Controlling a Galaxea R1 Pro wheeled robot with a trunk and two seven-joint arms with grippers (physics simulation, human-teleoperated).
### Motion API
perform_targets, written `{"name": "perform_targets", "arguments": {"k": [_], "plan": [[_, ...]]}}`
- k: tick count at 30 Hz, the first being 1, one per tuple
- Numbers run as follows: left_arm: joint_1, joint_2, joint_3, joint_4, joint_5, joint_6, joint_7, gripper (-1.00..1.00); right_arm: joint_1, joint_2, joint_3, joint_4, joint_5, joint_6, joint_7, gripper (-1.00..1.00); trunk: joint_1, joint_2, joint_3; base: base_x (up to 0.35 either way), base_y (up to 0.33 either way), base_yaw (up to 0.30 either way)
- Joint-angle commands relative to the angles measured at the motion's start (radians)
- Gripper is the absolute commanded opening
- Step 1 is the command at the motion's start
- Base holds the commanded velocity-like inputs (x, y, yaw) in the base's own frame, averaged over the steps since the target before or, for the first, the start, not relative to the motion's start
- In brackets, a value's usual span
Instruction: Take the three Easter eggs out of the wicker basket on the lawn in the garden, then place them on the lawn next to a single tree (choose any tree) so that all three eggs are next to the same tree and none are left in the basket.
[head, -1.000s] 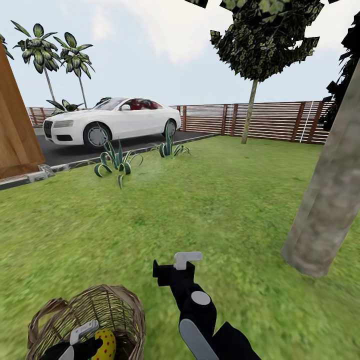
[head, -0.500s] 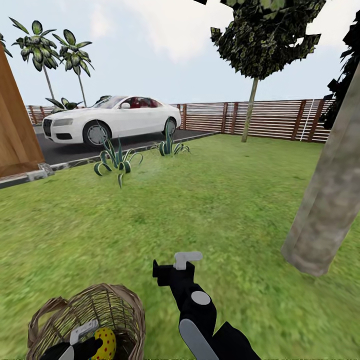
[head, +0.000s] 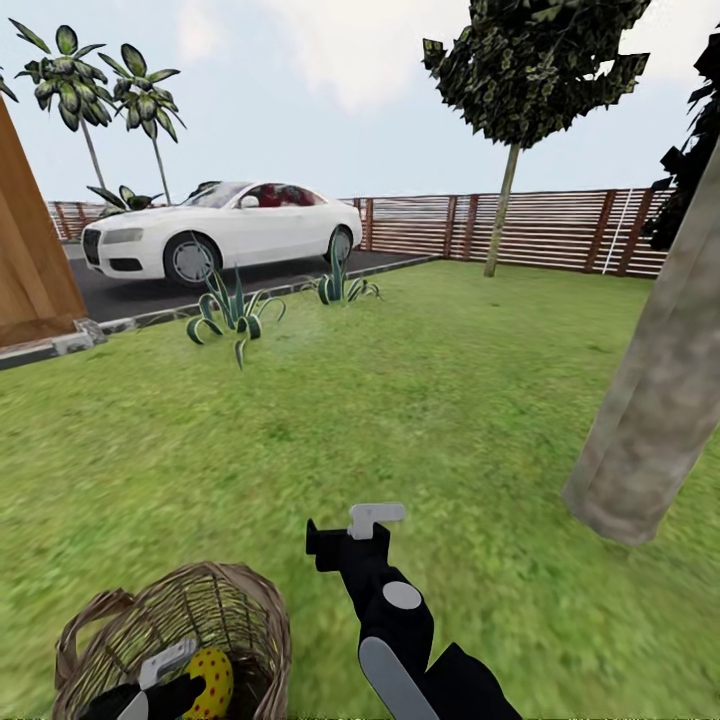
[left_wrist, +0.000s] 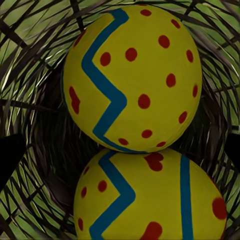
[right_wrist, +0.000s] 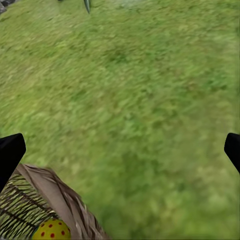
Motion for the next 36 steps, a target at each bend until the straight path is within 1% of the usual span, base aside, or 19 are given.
{"name": "perform_targets", "arguments": {"k": [1,7,10,13,18,24,28,32,36], "plan": [[0.000,0.001,-0.006,-0.002,0.007,0.004,0.001,1.00,-0.001,0.000,0.001,-0.001,-0.007,0.003,-0.008,1.00,0.000,0.000,-0.003,0.000,0.000,0.000],[-0.001,0.001,-0.006,-0.020,0.007,0.004,0.000,1.00,-0.001,0.000,0.001,-0.001,-0.007,0.003,-0.008,1.00,0.000,0.000,-0.012,0.000,0.000,0.000],[-0.002,0.010,-0.006,-0.053,0.006,0.010,-0.002,1.00,-0.001,0.000,0.002,-0.001,-0.007,0.003,-0.008,1.00,0.000,0.000,-0.017,0.000,0.000,0.000],[-0.002,0.024,-0.006,-0.086,0.006,0.016,-0.001,1.00,-0.001,0.000,0.002,-0.001,-0.007,0.003,-0.008,1.00,0.000,0.000,-0.022,0.000,0.000,0.000],[-0.002,0.032,-0.006,-0.099,0.007,0.013,0.023,1.00,-0.001,-0.001,0.001,-0.001,-0.007,0.003,-0.008,1.00,0.000,0.000,-0.030,0.000,0.000,0.000],[-0.002,0.033,-0.005,-0.098,0.008,0.007,0.035,1.00,-0.001,-0.001,0.002,-0.001,-0.007,0.003,-0.009,1.00,0.000,0.000,-0.040,0.000,0.000,0.000],[-0.002,0.033,0.007,-0.096,0.009,0.000,0.038,1.00,-0.001,-0.001,0.002,-0.001,-0.007,0.003,-0.009,1.00,0.000,0.000,-0.047,0.000,0.000,0.004],[-0.002,0.033,0.028,-0.093,0.008,-0.026,0.040,1.00,-0.001,0.000,0.002,-0.001,-0.007,0.003,-0.010,1.00,0.000,0.000,-0.053,0.000,0.000,0.041],[-0.002,0.033,0.033,-0.094,0.006,-0.035,0.044,1.00,-0.001,0.001,0.003,-0.001,-0.007,0.003,-0.011,1.00,0.000,0.000,-0.060,0.000,0.000,0.061]]}}
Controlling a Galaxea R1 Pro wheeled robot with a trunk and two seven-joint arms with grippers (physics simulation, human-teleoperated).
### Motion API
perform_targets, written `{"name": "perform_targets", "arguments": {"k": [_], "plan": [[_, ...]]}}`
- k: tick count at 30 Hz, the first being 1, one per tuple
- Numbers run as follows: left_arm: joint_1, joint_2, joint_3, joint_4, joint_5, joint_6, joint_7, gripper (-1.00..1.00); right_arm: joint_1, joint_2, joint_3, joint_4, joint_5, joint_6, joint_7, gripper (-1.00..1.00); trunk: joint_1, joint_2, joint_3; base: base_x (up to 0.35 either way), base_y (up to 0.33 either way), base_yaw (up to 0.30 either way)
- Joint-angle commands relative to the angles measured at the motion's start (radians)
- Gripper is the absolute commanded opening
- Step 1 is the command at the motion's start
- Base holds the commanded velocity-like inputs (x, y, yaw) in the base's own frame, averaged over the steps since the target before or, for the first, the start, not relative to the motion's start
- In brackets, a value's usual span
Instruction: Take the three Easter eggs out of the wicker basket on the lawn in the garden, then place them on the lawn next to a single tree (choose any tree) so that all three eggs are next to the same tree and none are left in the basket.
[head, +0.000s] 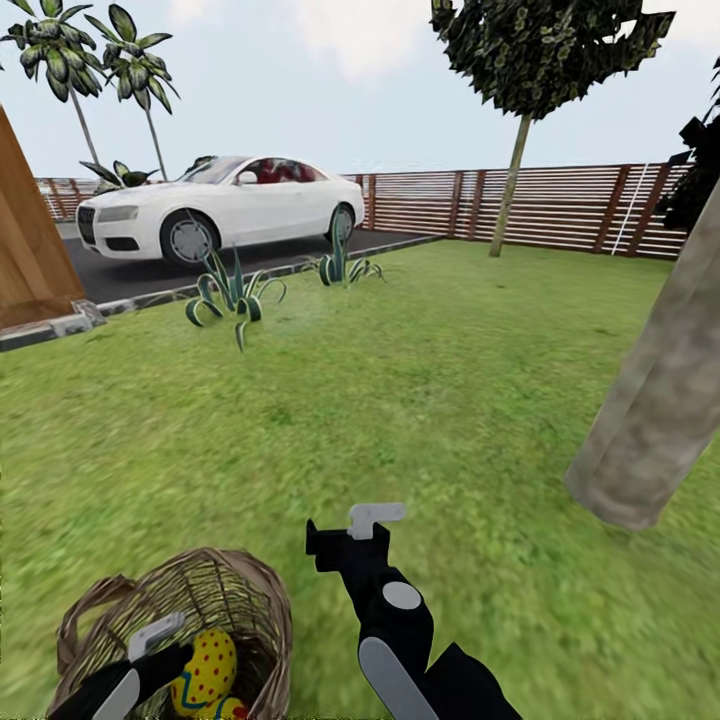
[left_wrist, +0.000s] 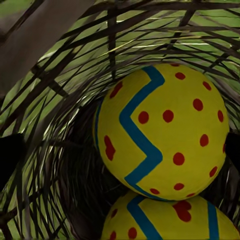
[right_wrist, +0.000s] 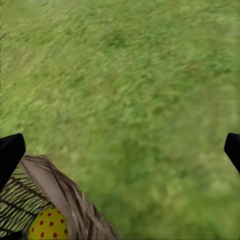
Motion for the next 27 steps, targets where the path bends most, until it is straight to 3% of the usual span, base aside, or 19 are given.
{"name": "perform_targets", "arguments": {"k": [1,19,27], "plan": [[0.000,0.001,-0.002,-0.002,0.009,0.005,0.006,1.00,-0.001,0.000,0.001,-0.001,-0.007,0.003,-0.009,1.00,0.000,0.000,-0.003,0.000,0.000,0.069],[0.000,-0.010,-0.010,-0.014,0.001,0.002,-0.009,1.00,-0.001,0.001,0.003,-0.001,-0.007,0.003,-0.008,1.00,0.000,0.000,-0.032,0.000,0.000,0.076],[-0.001,-0.011,-0.014,-0.035,-0.002,0.003,-0.055,1.00,-0.001,0.001,0.003,-0.001,-0.007,0.003,-0.008,1.00,0.000,0.000,-0.045,0.000,0.000,0.078]]}}
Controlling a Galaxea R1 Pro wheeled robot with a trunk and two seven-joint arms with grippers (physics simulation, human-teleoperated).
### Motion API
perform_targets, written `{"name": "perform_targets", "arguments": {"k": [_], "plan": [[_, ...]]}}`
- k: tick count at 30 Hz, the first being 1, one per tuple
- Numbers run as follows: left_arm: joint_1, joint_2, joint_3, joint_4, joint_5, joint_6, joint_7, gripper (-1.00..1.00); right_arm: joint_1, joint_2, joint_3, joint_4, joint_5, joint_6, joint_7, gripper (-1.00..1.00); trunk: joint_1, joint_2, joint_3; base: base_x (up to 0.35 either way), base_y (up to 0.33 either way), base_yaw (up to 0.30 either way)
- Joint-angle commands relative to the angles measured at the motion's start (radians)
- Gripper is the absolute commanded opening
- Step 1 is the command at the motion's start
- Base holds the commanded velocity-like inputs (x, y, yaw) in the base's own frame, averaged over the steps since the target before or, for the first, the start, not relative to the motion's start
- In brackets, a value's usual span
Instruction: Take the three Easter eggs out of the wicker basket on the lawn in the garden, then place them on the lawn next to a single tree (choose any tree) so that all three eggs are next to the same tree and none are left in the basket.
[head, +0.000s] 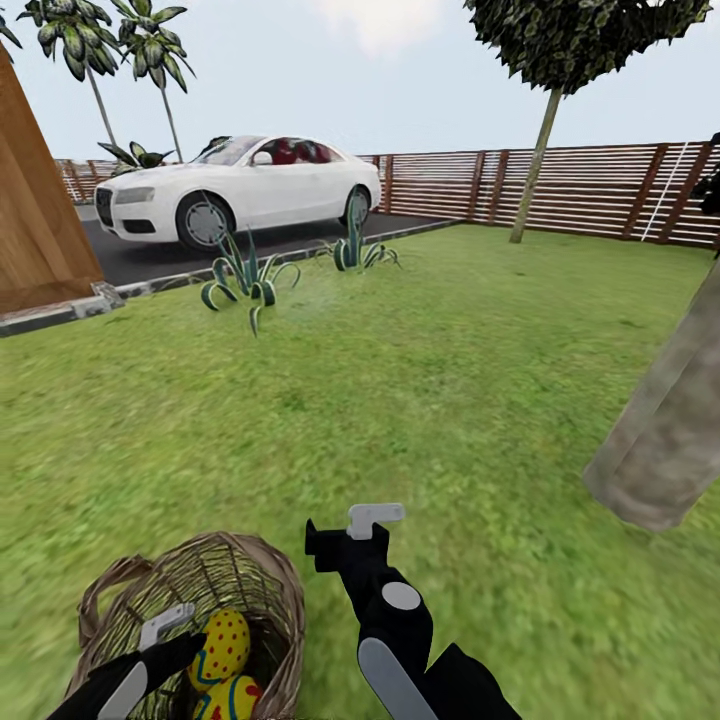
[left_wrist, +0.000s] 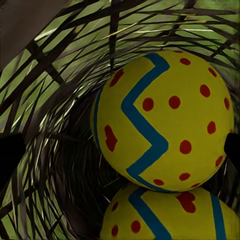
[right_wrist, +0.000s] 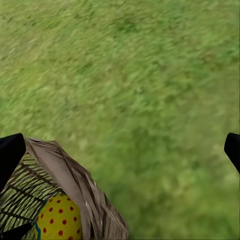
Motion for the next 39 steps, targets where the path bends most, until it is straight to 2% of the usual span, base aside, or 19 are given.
{"name": "perform_targets", "arguments": {"k": [1,18,26,39], "plan": [[0.000,0.001,-0.004,-0.003,0.007,0.004,-0.002,1.00,-0.001,0.000,0.001,-0.001,-0.007,0.003,-0.008,1.00,0.000,0.000,-0.003,0.000,0.000,0.078],[-0.019,-0.002,-0.008,-0.026,0.003,0.016,-0.016,1.00,-0.001,0.000,0.003,-0.001,-0.007,0.003,-0.008,1.00,0.000,0.000,-0.030,0.000,0.000,0.078],[-0.022,-0.014,-0.053,-0.040,0.002,0.016,-0.026,1.00,-0.001,0.000,0.003,-0.001,-0.007,0.003,-0.008,1.00,0.000,0.000,-0.038,0.000,0.000,0.044],[-0.023,-0.019,-0.062,-0.043,0.003,0.016,-0.027,1.00,-0.001,0.000,0.004,-0.001,-0.007,0.003,-0.007,1.00,0.000,0.000,-0.039,0.000,0.000,0.002]]}}
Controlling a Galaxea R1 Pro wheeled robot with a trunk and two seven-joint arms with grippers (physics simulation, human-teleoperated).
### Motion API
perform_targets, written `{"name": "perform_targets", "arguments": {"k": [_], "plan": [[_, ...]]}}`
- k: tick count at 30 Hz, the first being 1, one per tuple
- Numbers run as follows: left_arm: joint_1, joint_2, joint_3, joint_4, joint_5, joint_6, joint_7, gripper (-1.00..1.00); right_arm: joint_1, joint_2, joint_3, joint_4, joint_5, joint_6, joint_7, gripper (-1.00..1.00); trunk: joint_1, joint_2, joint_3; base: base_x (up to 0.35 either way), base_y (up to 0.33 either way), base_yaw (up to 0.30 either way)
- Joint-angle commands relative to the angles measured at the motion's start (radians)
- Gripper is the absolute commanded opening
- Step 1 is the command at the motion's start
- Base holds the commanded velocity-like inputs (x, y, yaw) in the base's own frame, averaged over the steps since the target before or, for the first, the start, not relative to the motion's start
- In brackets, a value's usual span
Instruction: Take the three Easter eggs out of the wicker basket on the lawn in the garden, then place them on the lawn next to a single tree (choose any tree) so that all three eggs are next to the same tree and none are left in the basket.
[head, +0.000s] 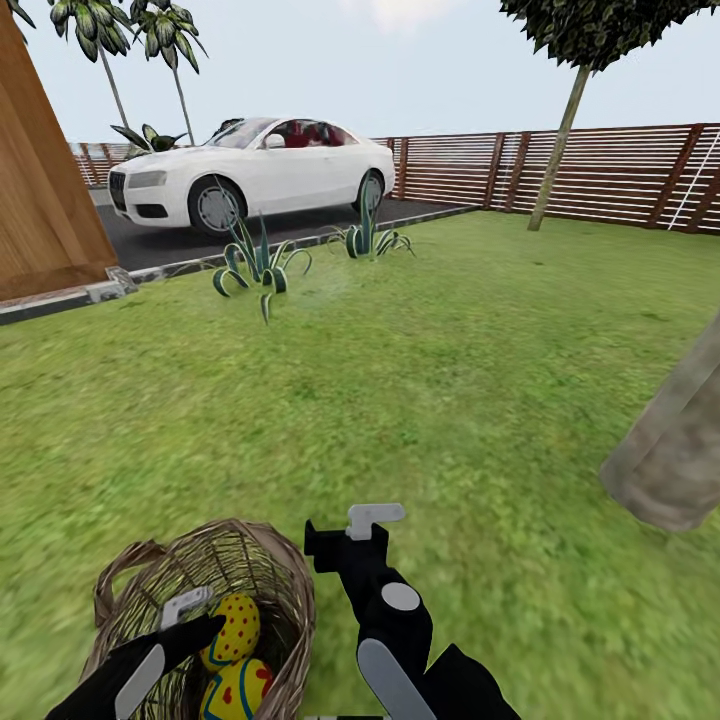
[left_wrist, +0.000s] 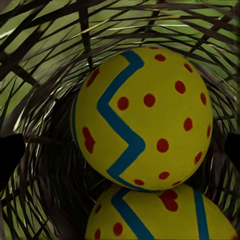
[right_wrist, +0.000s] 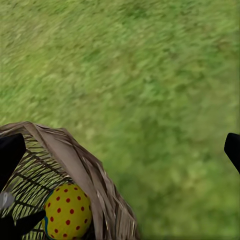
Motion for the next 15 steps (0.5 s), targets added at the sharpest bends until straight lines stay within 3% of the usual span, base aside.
{"name": "perform_targets", "arguments": {"k": [1,15], "plan": [[-0.002,0.001,-0.005,-0.002,0.006,0.004,0.000,1.00,-0.001,0.000,0.001,-0.001,-0.007,0.003,-0.008,1.00,0.000,0.000,-0.001,0.000,0.000,0.000],[-0.019,-0.011,-0.004,0.002,0.006,0.004,0.000,1.00,-0.001,0.001,0.002,-0.001,-0.007,0.003,-0.007,1.00,0.000,0.000,-0.001,0.000,0.000,0.000]]}}
